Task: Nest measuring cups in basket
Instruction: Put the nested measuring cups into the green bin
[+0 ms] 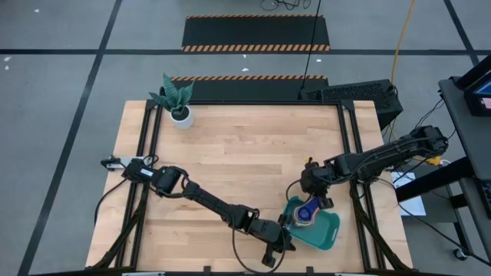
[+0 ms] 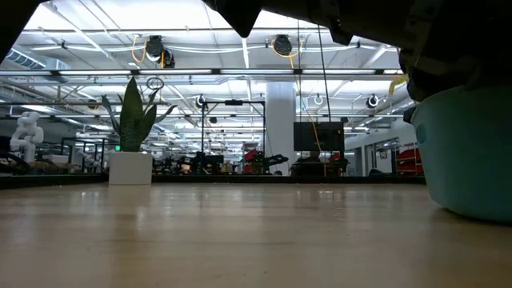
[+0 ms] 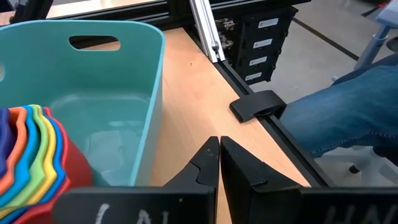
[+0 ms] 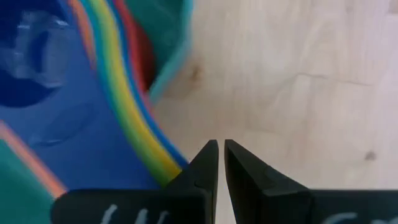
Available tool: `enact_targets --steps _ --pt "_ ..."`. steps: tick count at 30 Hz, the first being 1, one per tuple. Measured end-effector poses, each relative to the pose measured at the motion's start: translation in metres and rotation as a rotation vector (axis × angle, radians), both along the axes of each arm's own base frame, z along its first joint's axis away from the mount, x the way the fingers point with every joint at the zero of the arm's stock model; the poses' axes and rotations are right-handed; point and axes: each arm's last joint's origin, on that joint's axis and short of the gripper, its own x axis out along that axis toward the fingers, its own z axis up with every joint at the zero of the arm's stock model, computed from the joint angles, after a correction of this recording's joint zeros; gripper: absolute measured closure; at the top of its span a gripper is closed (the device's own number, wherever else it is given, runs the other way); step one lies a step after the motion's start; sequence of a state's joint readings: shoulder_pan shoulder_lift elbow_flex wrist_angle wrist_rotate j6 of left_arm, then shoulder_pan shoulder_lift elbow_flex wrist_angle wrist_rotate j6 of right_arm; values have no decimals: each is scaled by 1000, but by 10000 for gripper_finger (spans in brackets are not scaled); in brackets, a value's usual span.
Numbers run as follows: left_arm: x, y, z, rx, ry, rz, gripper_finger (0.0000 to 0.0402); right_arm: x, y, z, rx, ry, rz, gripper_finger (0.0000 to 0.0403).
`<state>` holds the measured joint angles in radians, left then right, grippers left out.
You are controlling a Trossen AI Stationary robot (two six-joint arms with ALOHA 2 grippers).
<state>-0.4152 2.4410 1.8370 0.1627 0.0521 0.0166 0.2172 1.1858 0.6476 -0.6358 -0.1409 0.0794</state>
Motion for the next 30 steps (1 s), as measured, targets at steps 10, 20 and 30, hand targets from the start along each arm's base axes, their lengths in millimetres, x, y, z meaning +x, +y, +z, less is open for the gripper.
enact_targets --steps 10,20,30 --pt "1 0 1 -6 -12 0 383 -3 7 1 160 66 -21 383" --pt "1 0 2 -10 -20 1 383 -7 19 1 190 111 -87 383" --pt "1 0 2 -9 -21 2 383 -8 22 1 207 136 -153 383"
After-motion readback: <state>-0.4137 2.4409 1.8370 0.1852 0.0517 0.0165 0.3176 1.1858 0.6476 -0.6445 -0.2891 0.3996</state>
